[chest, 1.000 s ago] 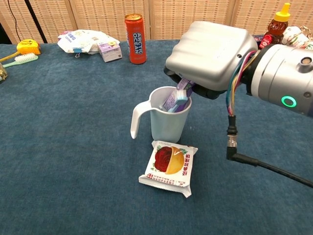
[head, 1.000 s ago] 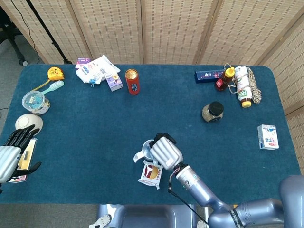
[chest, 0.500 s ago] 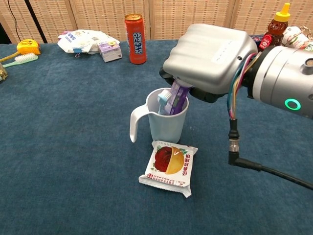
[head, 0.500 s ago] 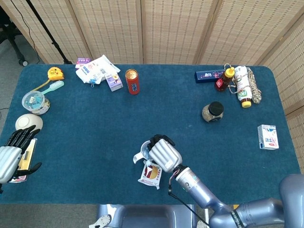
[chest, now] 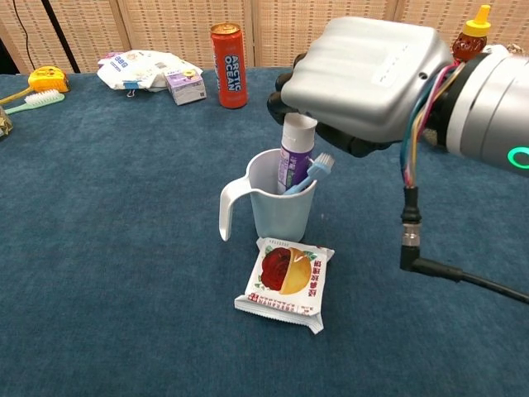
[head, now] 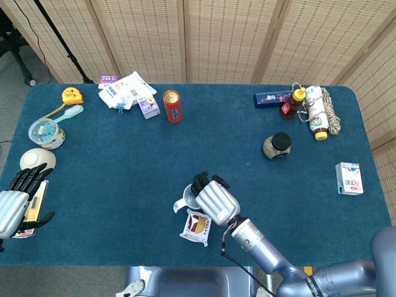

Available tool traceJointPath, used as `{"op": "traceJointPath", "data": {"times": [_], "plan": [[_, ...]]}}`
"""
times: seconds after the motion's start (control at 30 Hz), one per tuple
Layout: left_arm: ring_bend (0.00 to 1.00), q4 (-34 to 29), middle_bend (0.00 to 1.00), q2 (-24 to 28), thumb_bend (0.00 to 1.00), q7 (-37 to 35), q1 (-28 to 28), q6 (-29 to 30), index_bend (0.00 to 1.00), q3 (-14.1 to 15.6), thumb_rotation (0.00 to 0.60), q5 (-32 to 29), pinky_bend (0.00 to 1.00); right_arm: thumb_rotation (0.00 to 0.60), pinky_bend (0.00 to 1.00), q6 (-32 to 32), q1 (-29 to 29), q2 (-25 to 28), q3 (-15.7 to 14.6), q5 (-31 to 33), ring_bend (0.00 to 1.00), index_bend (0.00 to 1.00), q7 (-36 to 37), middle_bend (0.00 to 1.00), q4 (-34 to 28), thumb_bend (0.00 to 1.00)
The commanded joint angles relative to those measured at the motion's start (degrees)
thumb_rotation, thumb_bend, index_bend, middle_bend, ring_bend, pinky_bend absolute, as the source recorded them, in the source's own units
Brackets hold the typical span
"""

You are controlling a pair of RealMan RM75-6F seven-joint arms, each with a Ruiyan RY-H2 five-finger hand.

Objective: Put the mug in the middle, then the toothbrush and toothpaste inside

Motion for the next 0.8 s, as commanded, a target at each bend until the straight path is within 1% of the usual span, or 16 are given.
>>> {"op": "traceJointPath", "data": {"times": [0.03, 0.1, 0.17, 0.2, 0.27, 0.3, 0.33, 0.37, 0.4, 0.43, 0.5, 0.53, 0.6, 0.63, 0.8], "plan": [[0.00, -0.01, 0.00, -0.02, 0.22, 0.01, -0.03, -0.08, 0.00, 0.00, 0.600, -0.05, 0.00, 0.600, 0.66, 1.78, -0.60, 2.88, 0.49, -0.73, 0.28, 0.26, -0.14, 0.25, -3.05, 0.65], [0.00, -0.04, 0.00, -0.02, 0.22, 0.03, 0.00, 0.03, 0.00, -0.01, 0.600, 0.01, 0.00, 0.600, 0.65, 3.16, -1.26, 5.55, 0.93, -1.81, 0.28, 0.26, 0.61, 0.25, -5.40, 0.65], [0.00, -0.04, 0.00, -0.04, 0.22, 0.07, 0.08, 0.20, 0.00, 0.02, 0.600, 0.11, 0.00, 0.600, 0.61, 4.51, -2.20, 8.60, 1.52, -3.52, 0.26, 0.25, 2.76, 0.23, -7.35, 0.65], [0.00, -0.01, 0.00, -0.06, 0.22, 0.11, 0.14, 0.32, 0.00, 0.03, 0.600, 0.17, 0.00, 0.600, 0.56, 5.54, -2.96, 10.62, 2.11, -5.29, 0.24, 0.24, 5.14, 0.20, -7.99, 0.65], [0.00, 0.03, 0.00, -0.11, 0.22, 0.03, 0.26, 0.61, 0.00, 0.02, 0.600, 0.26, 0.00, 0.600, 0.43, 7.27, -4.52, 13.93, 3.10, -9.07, 0.15, 0.18, 10.88, 0.12, -7.54, 0.63], [0.00, 0.07, 0.00, -0.16, 0.22, 0.09, 0.37, 0.88, 0.00, -0.01, 0.600, 0.32, 0.00, 0.600, 0.33, 8.60, -5.77, 16.06, 3.79, -11.09, 0.08, 0.12, 15.51, 0.06, -6.56, 0.57], [0.00, 0.08, 0.00, -0.20, 0.22, 0.14, 0.45, 1.05, 0.00, 0.01, 0.600, 0.41, 0.00, 0.600, 0.25, 9.60, -6.73, 17.51, 4.29, -12.09, 0.03, 0.06, 18.89, 0.02, -5.63, 0.46], [0.00, 0.10, 0.00, -0.25, 0.22, 0.19, 0.54, 1.25, 0.00, 0.03, 0.600, 0.55, 0.00, 0.600, 0.20, 10.42, -7.70, 18.95, 4.65, -12.67, 0.01, 0.03, 22.19, 0.01, -4.65, 0.36], [0.00, 0.14, 0.00, -0.33, 0.22, 0.32, 0.68, 1.56, 0.00, 0.09, 0.600, 0.79, 0.00, 0.600, 0.13, 11.44, -9.28, 21.20, 5.05, -12.68, 0.00, 0.00, 26.78, 0.00, -3.16, 0.22], [0.00, 0.16, 0.00, -0.42, 0.22, 0.46, 0.79, 1.82, 0.00, 0.11, 0.600, 0.92, 0.00, 0.600, 0.08, 12.01, -10.35, 22.70, 5.27, -12.26, 0.00, 0.00, 29.58, 0.00, -2.12, 0.10], [0.00, 0.20, 0.00, -0.75, 0.22, 1.06, 1.13, 2.55, 0.00, 0.07, 0.600, 1.10, 0.00, 0.600, 0.03, 12.42, -12.73, 25.78, 5.47, -10.86, 0.00, 0.00, 36.10, 0.00, 0.38, 0.01], [0.00, 0.18, 0.00, -0.92, 0.22, 1.32, 1.28, 2.90, 0.00, 0.02, 0.600, 1.15, 0.00, 0.600, 0.01, 12.29, -13.63, 26.75, 5.39, -10.28, 0.00, 0.00, 38.69, 0.00, 1.33, 0.00], [0.00, 0.21, 0.00, -1.55, 0.22, 2.29, 1.77, 4.02, 0.00, -0.14, 0.600, 1.27, 0.00, 0.600, 0.00, 11.17, -15.82, 28.69, 4.95, -9.33, 0.00, 0.00, 46.18, 0.00, 4.27, 0.00], [0.00, 0.22, 0.00, -1.79, 0.22, 2.61, 1.95, 4.41, 0.00, -0.18, 0.600, 1.32, 0.00, 0.600, 0.00, 10.77, -16.59, 29.03, 4.70, -9.01, 0.00, 0.00, 48.65, 0.00, 5.51, 0.00], [0.00, 0.99, 0.00, -3.17, 0.22, 4.04, 2.89, 5.62, 0.00, 0.09, 0.600, 1.53, 0.00, 0.600, 0.00, 8.97, -20.60, 28.20, 3.24, -9.05, 0.00, 0.00, 62.28, 0.00, 14.54, 0.00]]}}
